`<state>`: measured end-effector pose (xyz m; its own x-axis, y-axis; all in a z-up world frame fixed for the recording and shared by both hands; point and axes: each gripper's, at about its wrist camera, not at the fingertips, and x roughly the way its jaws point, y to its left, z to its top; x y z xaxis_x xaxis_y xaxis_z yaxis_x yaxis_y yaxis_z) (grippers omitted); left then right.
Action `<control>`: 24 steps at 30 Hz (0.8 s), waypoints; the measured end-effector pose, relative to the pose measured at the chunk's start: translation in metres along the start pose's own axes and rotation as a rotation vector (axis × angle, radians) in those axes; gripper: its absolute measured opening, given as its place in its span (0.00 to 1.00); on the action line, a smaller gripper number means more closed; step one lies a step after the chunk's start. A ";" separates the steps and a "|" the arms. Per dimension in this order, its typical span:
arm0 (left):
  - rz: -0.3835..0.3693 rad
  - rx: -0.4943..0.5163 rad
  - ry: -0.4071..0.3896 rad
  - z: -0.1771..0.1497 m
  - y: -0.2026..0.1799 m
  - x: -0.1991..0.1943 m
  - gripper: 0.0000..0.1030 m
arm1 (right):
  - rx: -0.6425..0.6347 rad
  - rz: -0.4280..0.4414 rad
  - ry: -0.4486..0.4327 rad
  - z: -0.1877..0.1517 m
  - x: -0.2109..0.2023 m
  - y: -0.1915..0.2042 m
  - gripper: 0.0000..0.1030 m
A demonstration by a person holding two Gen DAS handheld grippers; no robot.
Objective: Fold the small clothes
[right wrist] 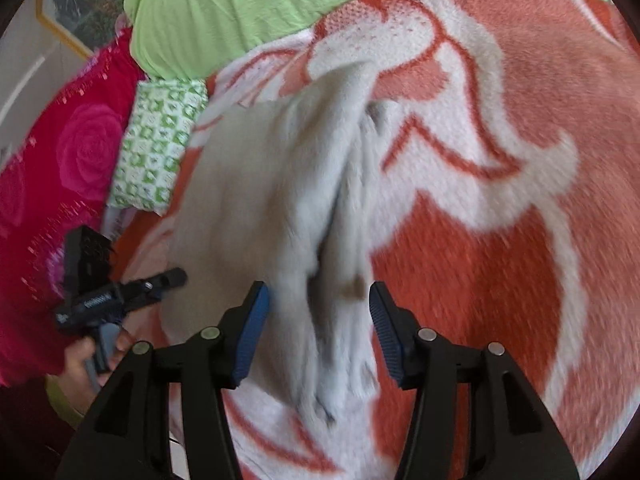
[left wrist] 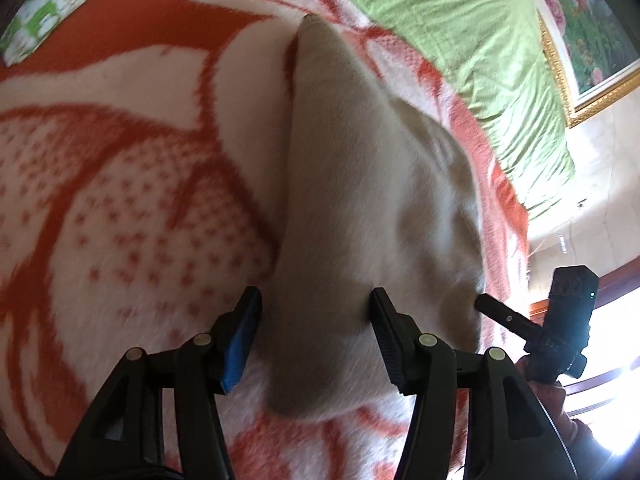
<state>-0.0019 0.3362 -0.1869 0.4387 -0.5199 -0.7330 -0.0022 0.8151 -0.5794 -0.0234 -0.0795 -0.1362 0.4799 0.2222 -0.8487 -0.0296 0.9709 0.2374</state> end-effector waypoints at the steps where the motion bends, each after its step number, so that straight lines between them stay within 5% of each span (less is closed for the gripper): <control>1: -0.001 -0.009 0.007 -0.003 0.002 0.001 0.55 | -0.004 -0.049 0.015 -0.004 0.005 -0.001 0.52; 12: 0.070 0.042 0.024 -0.016 -0.001 0.012 0.58 | -0.032 -0.217 0.012 -0.005 0.035 -0.003 0.56; 24: 0.191 0.221 -0.048 -0.037 -0.044 -0.024 0.65 | -0.048 -0.209 -0.126 -0.022 -0.019 0.036 0.58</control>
<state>-0.0462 0.3039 -0.1571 0.4910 -0.3437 -0.8005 0.1048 0.9355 -0.3374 -0.0531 -0.0472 -0.1215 0.5854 0.0061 -0.8107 0.0412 0.9985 0.0373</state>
